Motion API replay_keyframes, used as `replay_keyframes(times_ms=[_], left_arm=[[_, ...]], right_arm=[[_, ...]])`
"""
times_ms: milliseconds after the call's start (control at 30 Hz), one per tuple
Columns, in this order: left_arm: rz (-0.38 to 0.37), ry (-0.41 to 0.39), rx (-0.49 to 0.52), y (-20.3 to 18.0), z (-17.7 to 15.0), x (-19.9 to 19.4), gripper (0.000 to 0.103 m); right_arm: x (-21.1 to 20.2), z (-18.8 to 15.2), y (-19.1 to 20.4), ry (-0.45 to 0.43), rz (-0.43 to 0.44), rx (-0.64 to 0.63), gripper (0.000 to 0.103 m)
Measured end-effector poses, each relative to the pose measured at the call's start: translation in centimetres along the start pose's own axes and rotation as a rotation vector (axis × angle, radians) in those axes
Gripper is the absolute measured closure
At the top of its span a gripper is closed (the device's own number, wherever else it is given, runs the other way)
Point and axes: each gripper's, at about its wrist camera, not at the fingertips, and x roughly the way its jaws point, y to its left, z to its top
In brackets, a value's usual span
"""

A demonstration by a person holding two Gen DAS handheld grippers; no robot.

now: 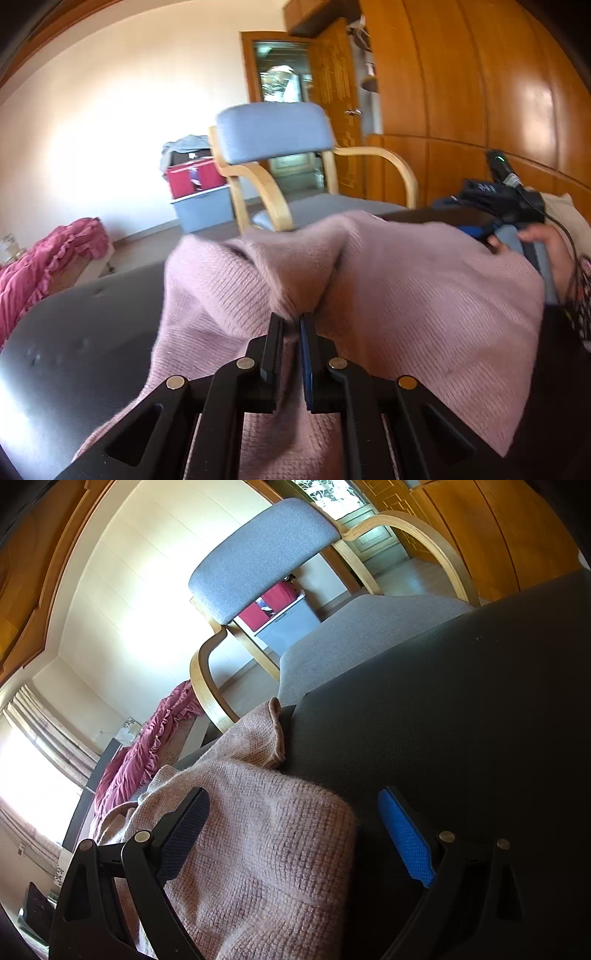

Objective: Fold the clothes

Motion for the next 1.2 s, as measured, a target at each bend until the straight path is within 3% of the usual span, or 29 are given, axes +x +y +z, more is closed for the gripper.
replay_keyframes(times_ms=[133,267,333,433,533,600,700,800,867,967,1000,1033,1067,1200], left_arm=[[0.006,0.102,-0.009,0.1,-0.3,2.4,0.095],[-0.019,0.144,-0.05,0.8,-0.7,3.3,0.095],[-0.032,0.163,-0.071,1.1,-0.9,3.7,0.095],[-0.052,0.191,-0.103,1.7,-1.2,4.3,0.095],[-0.068,0.211,-0.132,2.2,-1.4,4.7,0.095],[-0.077,0.21,-0.148,2.4,-1.4,4.8,0.095],[-0.093,0.21,-0.17,2.7,-1.5,4.9,0.095],[-0.11,0.21,-0.191,3.1,-1.6,5.1,0.095],[-0.121,0.211,-0.205,3.3,-1.6,5.2,0.095],[-0.137,0.211,-0.226,3.6,-1.8,5.4,0.095],[-0.142,0.211,-0.233,3.8,-1.8,5.4,0.094],[-0.147,0.211,-0.241,3.9,-1.8,5.5,0.094],[-0.152,0.21,-0.248,4.0,-1.9,5.5,0.094],[-0.172,0.21,-0.277,4.6,-2.0,5.8,0.094]], right_arm=[[-0.5,0.0,0.5,-0.015,-0.02,-0.024,0.008],[-1.4,0.3,3.3,-0.056,-0.063,-0.158,0.009],[-1.2,0.4,5.7,-0.055,-0.079,-0.302,0.016],[1.2,0.5,9.6,0.027,-0.15,-0.529,0.023],[4.5,0.6,11.9,0.118,-0.225,-0.672,0.024],[6.2,1.0,12.2,0.155,-0.284,-0.687,0.024],[8.6,3.3,11.3,0.206,-0.356,-0.587,0.025],[10.9,5.3,9.3,0.263,-0.409,-0.461,0.036],[12.1,5.4,9.0,0.285,-0.418,-0.453,0.045],[13.7,4.9,9.0,0.312,-0.424,-0.469,0.049],[14.3,4.8,8.9,0.321,-0.425,-0.474,0.055],[14.7,4.6,9.1,0.321,-0.419,-0.488,0.073],[14.9,4.4,9.6,0.312,-0.419,-0.499,0.08],[15.7,4.0,11.9,0.278,-0.442,-0.544,0.098]])
